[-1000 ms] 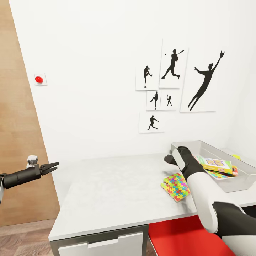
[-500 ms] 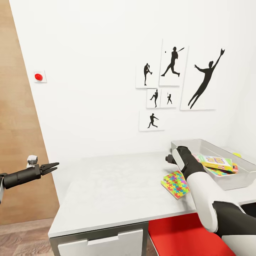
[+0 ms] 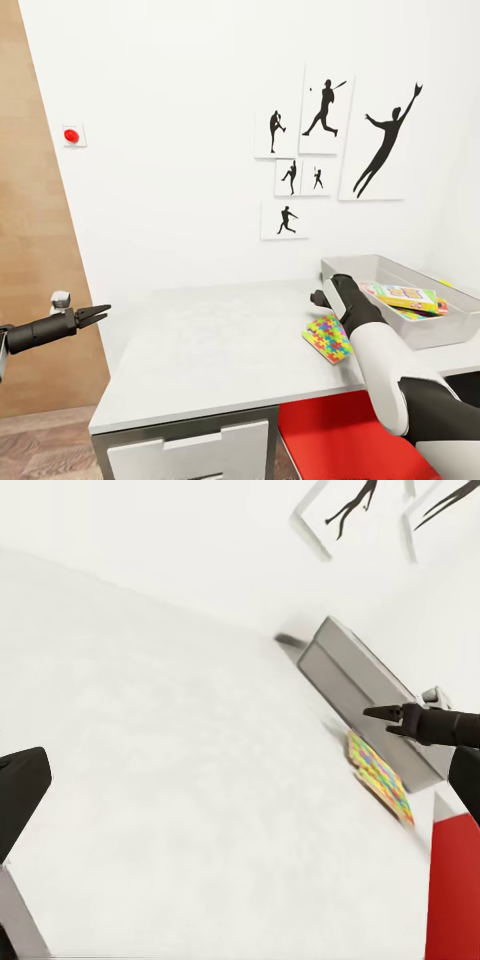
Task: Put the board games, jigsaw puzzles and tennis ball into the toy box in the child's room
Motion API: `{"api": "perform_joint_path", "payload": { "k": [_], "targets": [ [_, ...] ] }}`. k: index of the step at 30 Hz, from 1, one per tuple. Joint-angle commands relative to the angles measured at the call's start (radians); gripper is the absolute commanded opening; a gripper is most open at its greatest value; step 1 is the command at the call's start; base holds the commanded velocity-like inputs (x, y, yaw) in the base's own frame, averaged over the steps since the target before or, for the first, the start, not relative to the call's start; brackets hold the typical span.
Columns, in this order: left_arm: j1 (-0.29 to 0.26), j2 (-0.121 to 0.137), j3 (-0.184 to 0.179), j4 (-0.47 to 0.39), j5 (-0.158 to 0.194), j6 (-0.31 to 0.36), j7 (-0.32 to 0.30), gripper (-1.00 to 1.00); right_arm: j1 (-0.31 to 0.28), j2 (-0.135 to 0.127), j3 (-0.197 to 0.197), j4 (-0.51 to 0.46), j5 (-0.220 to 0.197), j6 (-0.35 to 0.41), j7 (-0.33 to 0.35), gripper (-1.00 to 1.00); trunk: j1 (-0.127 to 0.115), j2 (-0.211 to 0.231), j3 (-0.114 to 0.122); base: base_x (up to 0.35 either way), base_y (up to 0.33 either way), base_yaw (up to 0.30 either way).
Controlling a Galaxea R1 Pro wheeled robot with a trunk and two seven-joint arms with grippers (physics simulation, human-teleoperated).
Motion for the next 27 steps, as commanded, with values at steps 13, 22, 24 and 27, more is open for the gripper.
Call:
{"api": "perform_joint_path", "payload": {
  "k": [13,22,24,27],
  "targets": [
    [-0.001,0.003,0.007,-0.001,-0.01,0.009,-0.008,1.0,-0.001,0.0,-0.003,-0.001,-0.01,0.001,-0.008,1.0,0.027,-0.05,-0.023,0.0,0.0,0.0],
    [-0.001,0.028,0.007,0.004,-0.009,0.01,-0.008,1.0,0.0,0.001,-0.004,-0.001,-0.01,0.001,-0.009,1.0,0.042,-0.078,-0.036,0.0,0.0,0.0],
    [-0.001,0.03,0.007,0.004,-0.009,0.01,-0.008,1.0,0.0,0.0,-0.004,-0.001,-0.01,0.001,-0.008,1.0,0.05,-0.092,-0.042,0.0,0.0,0.0],
    [-0.001,0.034,0.007,0.004,-0.009,0.01,-0.008,1.0,-0.001,0.0,-0.004,-0.001,-0.01,0.001,-0.008,1.0,0.058,-0.106,-0.048,0.0,0.0,0.0]
  ]
}}
